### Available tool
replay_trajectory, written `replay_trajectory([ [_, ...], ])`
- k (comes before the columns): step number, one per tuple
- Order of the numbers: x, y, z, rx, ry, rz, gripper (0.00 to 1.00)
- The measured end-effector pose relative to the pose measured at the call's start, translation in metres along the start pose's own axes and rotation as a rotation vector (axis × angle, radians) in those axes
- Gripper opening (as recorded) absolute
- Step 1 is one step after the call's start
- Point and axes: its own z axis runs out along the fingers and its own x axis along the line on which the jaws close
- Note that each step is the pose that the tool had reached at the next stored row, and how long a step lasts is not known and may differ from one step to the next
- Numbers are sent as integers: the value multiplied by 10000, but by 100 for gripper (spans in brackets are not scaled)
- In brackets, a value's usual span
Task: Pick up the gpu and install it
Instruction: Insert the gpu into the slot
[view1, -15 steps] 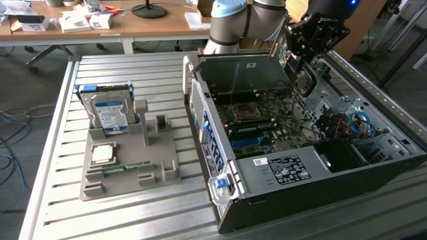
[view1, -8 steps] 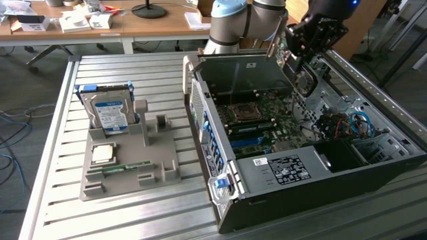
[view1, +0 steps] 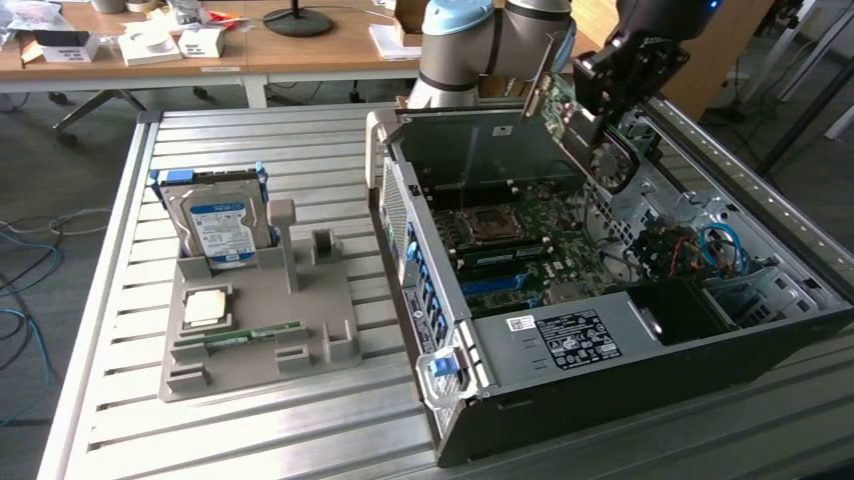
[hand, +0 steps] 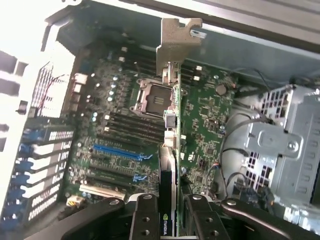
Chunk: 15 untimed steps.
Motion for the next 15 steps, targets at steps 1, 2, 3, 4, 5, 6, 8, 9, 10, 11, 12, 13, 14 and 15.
replay_trajectory([
  [1, 0, 0, 0, -1, 19, -183, 26],
  [2, 0, 0, 1, -2, 35, -361, 26],
  [3, 0, 0, 2, -3, 52, -537, 26],
  [4, 0, 0, 2, -3, 70, -715, 26],
  [5, 0, 0, 2, -4, 87, -894, 26],
  [6, 0, 0, 3, -5, 105, -1072, 26],
  [8, 0, -1, 4, -8, 140, -1440, 26],
  [9, 0, 0, 5, -10, 157, -1620, 26],
  [10, 0, 0, 5, -11, 175, -1798, 26],
  [11, 0, -1, 6, -12, 192, -1979, 26],
  [12, 0, -1, 6, -14, 209, -2157, 26],
  [13, 0, -1, 7, -16, 226, -2336, 26],
  [14, 0, -1, 8, -17, 245, -2531, 26],
  [15, 0, -1, 8, -19, 262, -2710, 26],
])
